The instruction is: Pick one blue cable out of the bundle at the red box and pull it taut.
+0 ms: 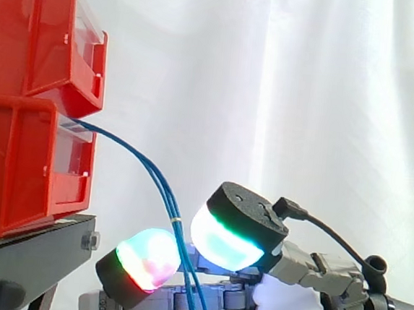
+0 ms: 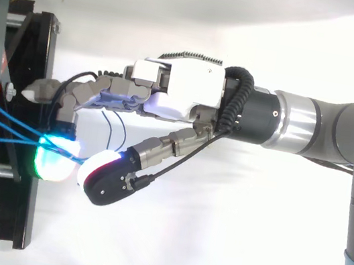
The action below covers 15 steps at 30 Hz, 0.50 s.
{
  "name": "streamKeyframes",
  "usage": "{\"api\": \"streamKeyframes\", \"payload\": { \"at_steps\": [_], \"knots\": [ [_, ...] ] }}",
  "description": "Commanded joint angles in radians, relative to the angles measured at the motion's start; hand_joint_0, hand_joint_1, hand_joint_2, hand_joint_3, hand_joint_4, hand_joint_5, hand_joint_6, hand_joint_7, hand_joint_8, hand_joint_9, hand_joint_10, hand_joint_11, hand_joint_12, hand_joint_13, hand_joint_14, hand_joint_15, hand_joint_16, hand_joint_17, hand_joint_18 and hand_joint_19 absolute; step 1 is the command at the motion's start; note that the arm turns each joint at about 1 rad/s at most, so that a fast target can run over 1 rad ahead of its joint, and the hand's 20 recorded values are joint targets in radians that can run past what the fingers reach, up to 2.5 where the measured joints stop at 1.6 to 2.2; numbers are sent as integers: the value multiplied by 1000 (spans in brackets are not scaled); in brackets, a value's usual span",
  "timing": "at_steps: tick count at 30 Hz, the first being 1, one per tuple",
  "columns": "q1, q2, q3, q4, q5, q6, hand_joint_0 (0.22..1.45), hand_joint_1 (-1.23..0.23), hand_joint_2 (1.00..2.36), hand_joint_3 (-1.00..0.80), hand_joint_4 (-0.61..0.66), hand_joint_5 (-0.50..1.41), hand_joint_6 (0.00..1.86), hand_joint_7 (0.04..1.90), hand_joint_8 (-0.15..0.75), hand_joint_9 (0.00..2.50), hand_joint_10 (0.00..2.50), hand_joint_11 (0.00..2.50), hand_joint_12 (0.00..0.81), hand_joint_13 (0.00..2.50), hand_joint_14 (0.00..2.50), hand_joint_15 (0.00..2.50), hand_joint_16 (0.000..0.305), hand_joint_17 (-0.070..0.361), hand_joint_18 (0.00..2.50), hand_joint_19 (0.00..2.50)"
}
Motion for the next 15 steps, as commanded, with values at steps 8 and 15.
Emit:
{"api": "streamKeyframes", "payload": {
  "at_steps": [8, 15],
  "knots": [
    [-3, 0, 2, 2, -2, 0, 578, -687, 1007, -375, 198, -176, 877, 847, 278, 90, 2, 102, 356, 0, 3, 118, 58, 131, 0, 77],
    [-6, 0, 3, -1, -2, 6, 565, -655, 1005, -424, 208, -169, 879, 843, 289, 136, 2, 126, 358, 0, 3, 123, 59, 132, 0, 81]
  ]
}}
